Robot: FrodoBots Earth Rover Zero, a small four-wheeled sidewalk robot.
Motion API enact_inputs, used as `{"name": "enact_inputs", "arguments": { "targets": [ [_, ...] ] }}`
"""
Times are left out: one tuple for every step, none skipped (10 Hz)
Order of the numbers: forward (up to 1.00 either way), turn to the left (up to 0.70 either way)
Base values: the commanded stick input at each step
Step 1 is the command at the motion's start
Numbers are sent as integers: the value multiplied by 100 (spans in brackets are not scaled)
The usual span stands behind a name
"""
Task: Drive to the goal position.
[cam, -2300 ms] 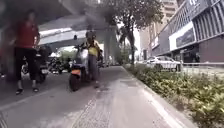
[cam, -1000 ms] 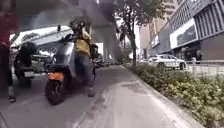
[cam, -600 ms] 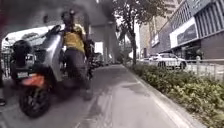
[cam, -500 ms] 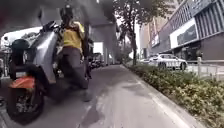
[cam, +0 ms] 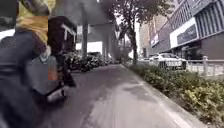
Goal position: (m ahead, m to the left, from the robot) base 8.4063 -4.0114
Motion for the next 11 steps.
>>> {"name": "enact_inputs", "arguments": {
  "targets": [
    [45,0],
    [45,0],
    [45,0],
    [45,0],
    [45,0],
    [45,0],
    [45,0],
    [45,0],
    [45,0],
    [45,0],
    [45,0]
  ]
}}
